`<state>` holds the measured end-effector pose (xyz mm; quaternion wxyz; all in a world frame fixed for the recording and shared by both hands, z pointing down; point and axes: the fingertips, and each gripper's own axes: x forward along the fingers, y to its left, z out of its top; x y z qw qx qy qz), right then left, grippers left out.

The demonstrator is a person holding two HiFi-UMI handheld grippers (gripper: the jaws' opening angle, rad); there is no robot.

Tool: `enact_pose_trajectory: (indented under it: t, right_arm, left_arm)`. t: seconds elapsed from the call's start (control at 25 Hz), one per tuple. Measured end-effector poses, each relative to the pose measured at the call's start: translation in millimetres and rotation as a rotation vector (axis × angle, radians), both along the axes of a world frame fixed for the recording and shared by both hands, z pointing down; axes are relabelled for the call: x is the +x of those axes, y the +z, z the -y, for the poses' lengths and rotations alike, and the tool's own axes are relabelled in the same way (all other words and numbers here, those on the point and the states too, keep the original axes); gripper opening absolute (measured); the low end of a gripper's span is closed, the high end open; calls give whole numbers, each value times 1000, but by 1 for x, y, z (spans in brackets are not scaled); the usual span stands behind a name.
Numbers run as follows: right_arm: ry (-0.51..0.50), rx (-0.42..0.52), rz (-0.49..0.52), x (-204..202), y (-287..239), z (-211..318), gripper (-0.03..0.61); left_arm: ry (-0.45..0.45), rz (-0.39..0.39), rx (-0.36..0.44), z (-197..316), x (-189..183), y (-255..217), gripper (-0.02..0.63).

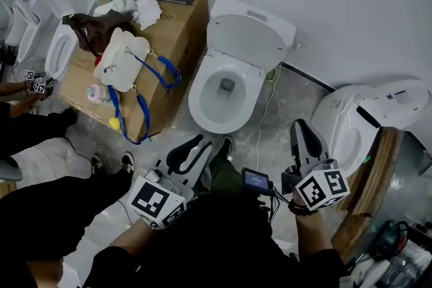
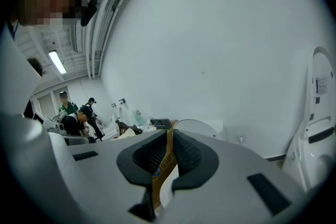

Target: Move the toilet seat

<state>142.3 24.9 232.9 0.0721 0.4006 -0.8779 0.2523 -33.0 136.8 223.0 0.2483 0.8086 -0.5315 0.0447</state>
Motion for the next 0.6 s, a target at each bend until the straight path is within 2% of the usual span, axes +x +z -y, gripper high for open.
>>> enact_pose_trajectory:
  t: [0.24,0.4,0.6]
  right_arm:
    - [24,87,-86,31,24,67,55]
    - [32,82,-62,39,47,99,55]
    - [46,25,-63,38,82,128,55]
  left_arm:
    - [-45,52,-41,31,-11,22,98]
    - [-79,84,-75,51,-23,45,98]
    - [-101,103,-157,68,-41,92,98]
